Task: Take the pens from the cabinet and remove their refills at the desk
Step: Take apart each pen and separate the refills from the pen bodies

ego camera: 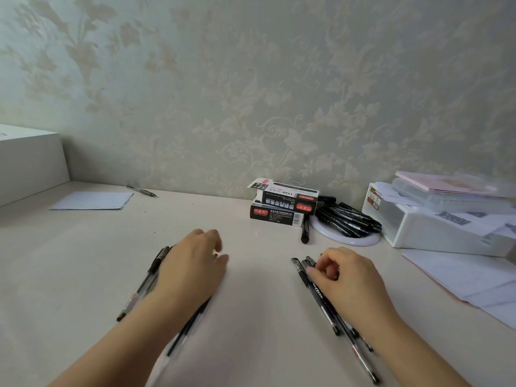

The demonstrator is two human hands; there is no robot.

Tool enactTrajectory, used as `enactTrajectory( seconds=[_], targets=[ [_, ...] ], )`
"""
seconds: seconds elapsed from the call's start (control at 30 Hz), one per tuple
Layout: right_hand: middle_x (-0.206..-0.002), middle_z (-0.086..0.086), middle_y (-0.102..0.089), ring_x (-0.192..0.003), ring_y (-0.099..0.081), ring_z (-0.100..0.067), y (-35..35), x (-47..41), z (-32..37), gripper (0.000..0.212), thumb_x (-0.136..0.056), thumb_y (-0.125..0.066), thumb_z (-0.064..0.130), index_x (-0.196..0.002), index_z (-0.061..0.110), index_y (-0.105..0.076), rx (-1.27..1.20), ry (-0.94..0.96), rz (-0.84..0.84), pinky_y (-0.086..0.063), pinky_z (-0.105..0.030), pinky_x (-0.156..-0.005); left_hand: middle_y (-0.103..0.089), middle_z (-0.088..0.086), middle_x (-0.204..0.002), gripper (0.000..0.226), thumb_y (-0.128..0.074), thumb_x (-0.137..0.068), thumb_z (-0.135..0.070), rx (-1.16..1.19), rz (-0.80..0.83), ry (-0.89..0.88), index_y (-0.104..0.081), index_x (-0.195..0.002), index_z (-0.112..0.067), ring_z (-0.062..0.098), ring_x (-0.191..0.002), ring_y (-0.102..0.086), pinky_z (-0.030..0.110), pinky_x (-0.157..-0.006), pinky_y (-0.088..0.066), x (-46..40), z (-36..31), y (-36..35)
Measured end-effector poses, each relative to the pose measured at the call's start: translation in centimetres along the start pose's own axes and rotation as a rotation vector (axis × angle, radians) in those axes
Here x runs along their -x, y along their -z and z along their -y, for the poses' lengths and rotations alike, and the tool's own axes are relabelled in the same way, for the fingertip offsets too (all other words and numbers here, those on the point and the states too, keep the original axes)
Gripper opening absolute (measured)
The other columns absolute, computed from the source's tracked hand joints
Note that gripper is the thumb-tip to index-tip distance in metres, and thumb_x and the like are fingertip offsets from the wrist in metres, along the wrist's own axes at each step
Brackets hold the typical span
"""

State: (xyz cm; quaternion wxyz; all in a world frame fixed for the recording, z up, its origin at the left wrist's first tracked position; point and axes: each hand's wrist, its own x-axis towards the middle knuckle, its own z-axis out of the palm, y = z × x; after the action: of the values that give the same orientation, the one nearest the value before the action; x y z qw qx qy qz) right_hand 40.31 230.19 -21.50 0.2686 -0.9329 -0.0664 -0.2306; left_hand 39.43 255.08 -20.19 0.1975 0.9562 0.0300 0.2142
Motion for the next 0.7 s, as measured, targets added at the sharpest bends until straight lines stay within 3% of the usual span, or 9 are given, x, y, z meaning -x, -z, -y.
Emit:
enactTrajectory(
  seconds=[0.07,0.17,0.3,0.47,0.57,0.7],
  targets=[
    [-0.067,0.010,-0.052,-0.064,-0.052,-0.004,-0.3,0.3,0.4,0.021,-0.078,-0.073,0.040,-0.069,0.026,-0.061,0.070,0.029,0.065,-0.036,-0.018,-0.053,-0.058,-0.008,-0.085,0.008,-0.058,-0.089,-0.036,0.091,0.019,-0.110,-0.059,-0.091,-0.027,0.012,-0.082,-0.055,0.028,-0.072,-0.043,0.8,-1.5,-0.6],
    [-0.074,0.010,-0.047,-0.070,-0.051,-0.007,-0.7,0.5,0.6,0.015,-0.081,-0.069,0.041,-0.079,0.027,-0.063,0.141,0.031,0.137,-0.042,-0.024,-0.060,-0.062,-0.010,-0.076,0.009,-0.060,-0.087,-0.036,0.196,0.102,-0.212,-0.062,-0.086,-0.027,0.002,-0.064,-0.050,0.024,-0.066,-0.043,2.0,-3.2,-1.6],
    [-0.080,0.009,-0.046,-0.077,-0.054,-0.011,-1.2,0.4,1.0,0.015,-0.084,-0.066,0.044,-0.083,0.029,-0.066,0.192,0.029,0.162,-0.041,-0.026,-0.064,-0.064,-0.009,-0.073,0.009,-0.061,-0.087,-0.035,0.289,0.178,-0.200,-0.063,-0.084,-0.027,-0.001,-0.054,-0.049,0.023,-0.063,-0.046,2.7,-4.0,-2.6],
    [-0.085,0.008,-0.049,-0.081,-0.056,-0.016,-1.8,0.3,1.3,0.017,-0.084,-0.063,0.040,-0.078,0.025,-0.064,0.226,0.018,0.124,-0.048,-0.031,-0.071,-0.064,-0.010,-0.073,0.009,-0.062,-0.086,-0.034,0.307,0.210,-0.151,-0.065,-0.082,-0.026,0.000,-0.057,-0.050,0.020,-0.060,-0.043,2.6,-3.9,-2.8],
    [-0.077,0.008,-0.049,-0.070,-0.052,-0.008,-1.7,0.3,1.8,0.016,-0.081,-0.065,0.038,-0.071,0.027,-0.061,0.106,-0.021,0.068,-0.045,-0.028,-0.063,-0.063,-0.009,-0.067,0.012,-0.064,-0.086,-0.034,0.390,0.204,-0.084,-0.064,-0.076,-0.027,0.000,-0.052,-0.051,0.017,-0.053,-0.042,2.3,-3.7,-2.8],
    [-0.063,0.005,-0.058,-0.056,-0.052,-0.004,-1.2,0.4,2.8,0.021,-0.076,-0.073,0.041,-0.065,0.025,-0.066,-0.327,-0.158,0.047,-0.042,-0.018,-0.053,-0.070,0.002,-0.074,0.021,-0.064,-0.089,-0.038,0.827,0.328,0.071,-0.066,-0.086,-0.017,0.011,-0.052,-0.062,0.025,-0.050,-0.051,2.2,-4.3,-2.5]
  ],
)
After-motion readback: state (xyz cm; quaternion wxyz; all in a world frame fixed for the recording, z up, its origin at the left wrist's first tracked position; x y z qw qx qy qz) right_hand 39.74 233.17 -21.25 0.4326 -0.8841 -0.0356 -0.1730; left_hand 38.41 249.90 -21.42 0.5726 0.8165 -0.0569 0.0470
